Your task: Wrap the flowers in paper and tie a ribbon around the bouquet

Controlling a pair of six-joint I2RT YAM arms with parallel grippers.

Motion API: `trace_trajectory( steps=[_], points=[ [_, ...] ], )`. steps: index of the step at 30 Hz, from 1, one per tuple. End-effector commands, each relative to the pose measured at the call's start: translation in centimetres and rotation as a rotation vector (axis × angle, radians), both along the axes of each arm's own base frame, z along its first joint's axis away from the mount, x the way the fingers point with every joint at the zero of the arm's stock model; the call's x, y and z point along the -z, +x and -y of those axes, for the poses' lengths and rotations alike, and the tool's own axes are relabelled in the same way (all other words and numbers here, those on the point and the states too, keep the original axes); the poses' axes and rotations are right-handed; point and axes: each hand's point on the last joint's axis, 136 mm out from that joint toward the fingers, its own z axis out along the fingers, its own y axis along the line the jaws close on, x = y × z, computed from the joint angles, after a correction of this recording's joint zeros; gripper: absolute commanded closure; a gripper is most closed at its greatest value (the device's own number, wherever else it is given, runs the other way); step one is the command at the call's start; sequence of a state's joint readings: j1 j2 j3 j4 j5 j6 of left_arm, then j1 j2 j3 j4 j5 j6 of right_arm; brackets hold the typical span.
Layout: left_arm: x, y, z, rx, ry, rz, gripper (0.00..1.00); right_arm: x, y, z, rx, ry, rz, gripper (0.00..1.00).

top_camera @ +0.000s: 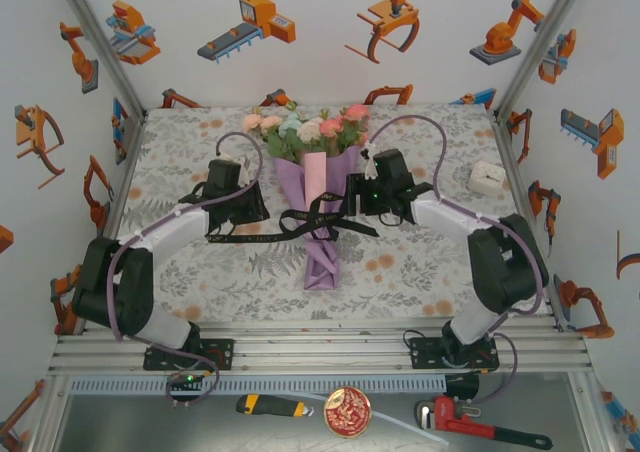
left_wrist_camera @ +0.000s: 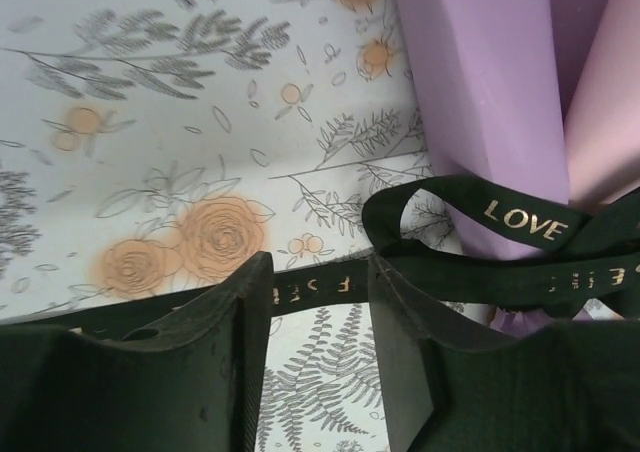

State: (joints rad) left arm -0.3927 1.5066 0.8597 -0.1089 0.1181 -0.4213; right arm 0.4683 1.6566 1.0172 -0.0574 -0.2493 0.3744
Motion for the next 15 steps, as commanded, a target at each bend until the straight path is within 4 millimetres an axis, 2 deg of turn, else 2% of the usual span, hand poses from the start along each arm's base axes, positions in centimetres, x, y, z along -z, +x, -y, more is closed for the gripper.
trace_trajectory(
  steps=[1, 4, 9, 12, 15],
  points=[
    [-0.1, 0.6, 2.5, 0.053, -0.124, -0.025, 0.53, -2.7, 2.3, -1.7, -0.042, 0.063, 0.088, 0.44],
    [0.9, 1.5, 3.6, 0.065, -0.17, -0.048, 0.49, -2.6, 2.6, -2.0, -0.043, 0.068, 0.087, 0.6],
    [4.3, 2.8, 3.2, 0.02, -0.099, -0.12, 0.45, -4.1, 2.1, -2.1, -0.063, 0.091, 0.111, 0.85],
    [4.4, 3.3, 4.3, 0.045, -0.161, -0.113, 0.47, -5.0, 1.7, -2.1, -0.072, 0.103, 0.126, 0.94],
    [4.4, 3.4, 5.5, 0.072, -0.218, -0.124, 0.54, -5.5, 1.4, -2.0, -0.07, 0.111, 0.127, 0.97]
  ],
)
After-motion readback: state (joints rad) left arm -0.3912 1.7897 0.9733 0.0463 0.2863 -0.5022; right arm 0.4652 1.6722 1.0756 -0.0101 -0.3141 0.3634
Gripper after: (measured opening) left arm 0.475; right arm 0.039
